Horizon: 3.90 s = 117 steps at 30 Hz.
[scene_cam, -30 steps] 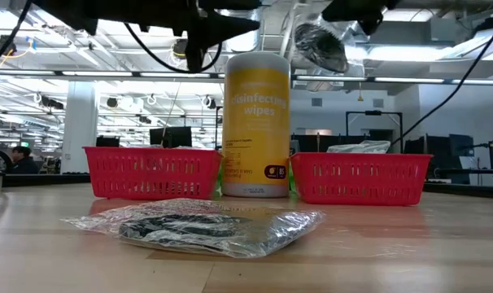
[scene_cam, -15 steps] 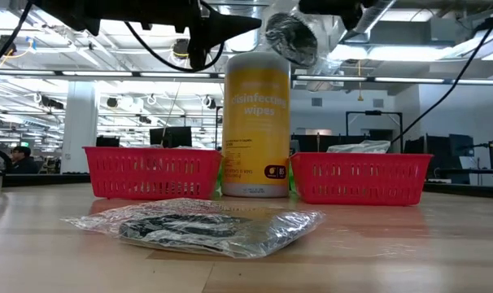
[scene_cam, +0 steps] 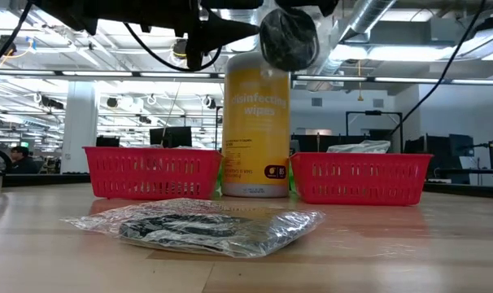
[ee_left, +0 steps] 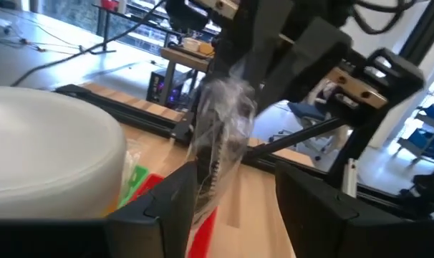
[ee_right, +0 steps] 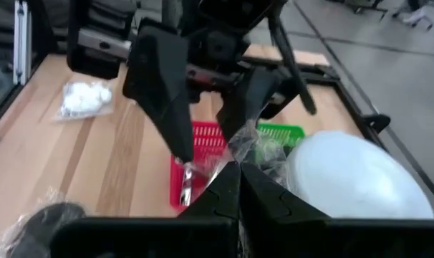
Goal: Pick & Place Travel size toiletries
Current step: Put the right hairbrush into the left green basket
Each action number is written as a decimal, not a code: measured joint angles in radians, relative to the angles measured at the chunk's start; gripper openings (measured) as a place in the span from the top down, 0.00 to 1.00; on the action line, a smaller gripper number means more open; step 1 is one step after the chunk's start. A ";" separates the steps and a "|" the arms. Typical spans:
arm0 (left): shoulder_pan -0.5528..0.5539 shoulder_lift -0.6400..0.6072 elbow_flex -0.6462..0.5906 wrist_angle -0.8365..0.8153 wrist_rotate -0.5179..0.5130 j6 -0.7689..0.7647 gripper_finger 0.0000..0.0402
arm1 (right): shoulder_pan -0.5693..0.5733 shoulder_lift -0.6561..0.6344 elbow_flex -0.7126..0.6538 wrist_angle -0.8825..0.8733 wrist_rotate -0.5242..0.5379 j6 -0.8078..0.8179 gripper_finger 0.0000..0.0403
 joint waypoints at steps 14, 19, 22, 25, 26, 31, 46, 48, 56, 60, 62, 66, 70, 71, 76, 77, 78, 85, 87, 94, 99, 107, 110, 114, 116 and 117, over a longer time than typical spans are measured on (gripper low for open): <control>0.003 0.000 0.000 -0.003 -0.016 0.051 0.55 | 0.009 0.006 0.017 -0.006 -0.001 0.020 1.00; 0.003 0.000 0.000 -0.003 -0.016 0.050 0.55 | -0.012 0.007 0.017 0.011 -0.003 0.004 1.00; 0.004 0.000 0.000 -0.003 -0.016 0.050 0.56 | -0.020 0.002 0.017 0.018 -0.003 -0.003 1.00; 0.004 0.000 0.000 -0.003 -0.017 0.050 0.60 | -0.021 0.002 0.018 0.018 -0.003 -0.003 1.00; 0.004 0.000 0.000 -0.003 -0.017 0.050 0.62 | -0.021 0.006 0.018 0.018 -0.003 -0.004 1.00; 0.004 -0.001 0.000 -0.003 -0.021 0.049 0.79 | -0.021 0.008 0.018 0.018 -0.004 -0.004 1.00; 0.004 -0.001 0.000 -0.008 -0.021 0.066 0.95 | -0.020 0.008 0.017 0.012 -0.004 -0.014 1.00; 0.004 -0.001 0.000 -0.010 -0.021 0.072 0.95 | -0.020 0.008 0.018 0.008 -0.004 -0.014 1.00; 0.004 -0.001 0.000 -0.023 -0.021 0.071 0.95 | -0.021 0.008 0.018 -0.004 -0.004 -0.014 1.00; 0.004 -0.003 0.000 -0.028 -0.021 0.072 0.95 | -0.026 0.008 0.017 -0.005 -0.005 -0.033 1.00; 0.004 -0.019 0.000 -0.058 -0.020 0.072 0.95 | -0.027 0.007 0.017 -0.006 -0.004 -0.040 0.97; 0.001 -0.055 0.000 -0.126 -0.026 0.071 0.95 | -0.032 -0.001 0.017 0.003 -0.004 -0.064 0.87; -0.011 -0.086 0.000 -0.184 -0.041 0.072 0.95 | -0.036 -0.001 0.017 0.010 -0.004 -0.068 0.76; -0.011 -0.092 0.000 -0.197 -0.044 0.072 0.95 | -0.039 -0.001 0.017 0.010 -0.004 -0.074 0.73; -0.016 -0.147 0.000 -0.322 -0.109 0.072 0.95 | -0.041 -0.001 0.017 0.002 -0.003 -0.092 0.60; -0.018 -0.162 0.000 -0.351 -0.122 0.072 0.95 | -0.041 -0.001 0.017 0.002 -0.003 -0.092 0.58; -0.021 -0.180 0.000 -0.378 -0.135 0.072 0.95 | -0.041 -0.001 0.017 0.002 -0.003 -0.092 0.56; -0.044 -0.331 0.000 -0.603 -0.231 0.060 0.95 | -0.039 -0.001 0.017 -0.028 -0.003 -0.080 0.49; -0.045 -0.368 0.000 -0.684 -0.281 0.027 0.95 | -0.039 -0.001 0.017 -0.029 -0.004 -0.074 0.48; -0.041 -0.404 0.000 -0.834 -0.373 -0.038 0.95 | -0.039 -0.001 0.017 -0.034 -0.003 -0.074 0.50; -0.020 -0.404 0.000 -0.871 -0.410 -0.035 0.95 | -0.039 -0.001 0.017 -0.036 -0.003 -0.074 0.52; 0.065 -0.384 -0.001 -0.935 -0.393 -0.037 0.95 | -0.039 -0.001 0.017 -0.037 -0.003 -0.073 0.54; 0.097 -0.360 -0.004 -0.929 -0.355 -0.033 0.95 | -0.039 0.000 0.017 -0.044 -0.004 -0.073 0.55; 0.139 -0.348 -0.052 -0.920 -0.347 -0.037 0.95 | -0.039 0.000 0.017 -0.046 -0.003 -0.073 0.55; 0.160 -0.348 -0.090 -0.898 -0.340 -0.046 0.95 | -0.039 0.000 0.017 -0.046 -0.003 -0.073 0.55; 0.174 -0.348 -0.105 -0.879 -0.322 -0.049 0.95 | -0.039 0.000 0.017 -0.047 -0.004 -0.073 0.55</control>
